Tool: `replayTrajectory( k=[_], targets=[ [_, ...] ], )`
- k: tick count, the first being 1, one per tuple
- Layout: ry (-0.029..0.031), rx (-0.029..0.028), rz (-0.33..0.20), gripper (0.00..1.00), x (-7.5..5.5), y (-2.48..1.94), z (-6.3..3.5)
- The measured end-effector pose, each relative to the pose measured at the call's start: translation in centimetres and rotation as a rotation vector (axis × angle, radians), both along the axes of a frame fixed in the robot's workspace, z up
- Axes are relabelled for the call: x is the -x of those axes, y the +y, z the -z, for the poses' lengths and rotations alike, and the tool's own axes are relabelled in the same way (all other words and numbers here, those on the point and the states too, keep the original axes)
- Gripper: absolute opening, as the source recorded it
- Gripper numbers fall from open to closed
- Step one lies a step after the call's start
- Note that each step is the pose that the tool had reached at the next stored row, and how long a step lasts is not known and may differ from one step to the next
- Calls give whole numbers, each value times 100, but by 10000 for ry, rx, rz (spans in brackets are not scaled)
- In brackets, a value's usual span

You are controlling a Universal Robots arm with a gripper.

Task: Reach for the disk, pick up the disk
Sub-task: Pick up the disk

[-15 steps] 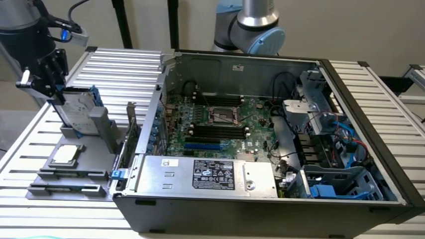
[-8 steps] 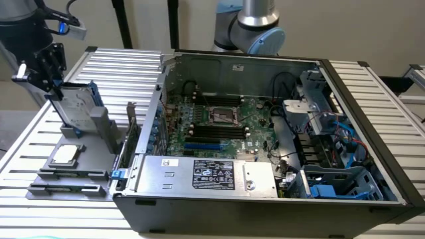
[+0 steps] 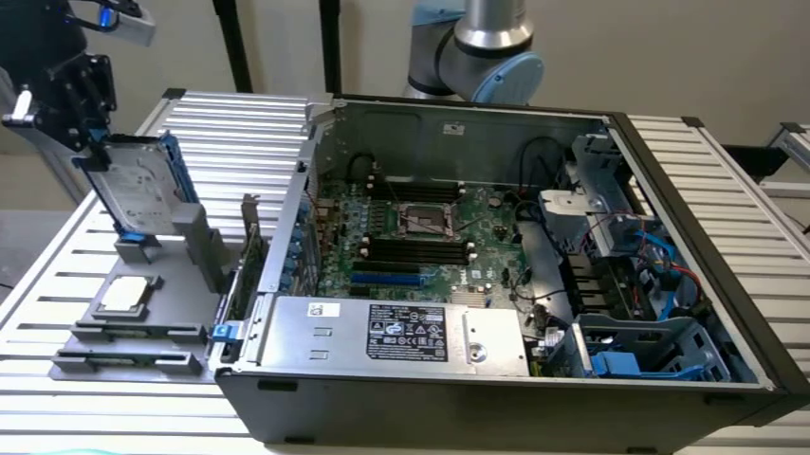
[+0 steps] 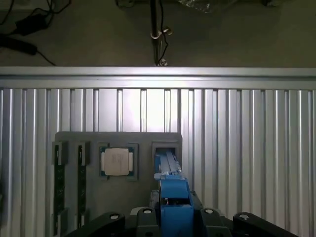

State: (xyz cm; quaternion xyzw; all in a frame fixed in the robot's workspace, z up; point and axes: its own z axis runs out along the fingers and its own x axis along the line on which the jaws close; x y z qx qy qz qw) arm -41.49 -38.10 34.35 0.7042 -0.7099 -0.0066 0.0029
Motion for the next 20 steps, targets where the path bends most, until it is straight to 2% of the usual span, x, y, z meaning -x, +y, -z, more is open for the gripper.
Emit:
replayTrajectory(
  k=[10, 20],
  targets=[
    [-1, -1, -3, 33, -85, -47, -456],
    [0, -27, -27, 33, -317, -134, -913]
  ],
)
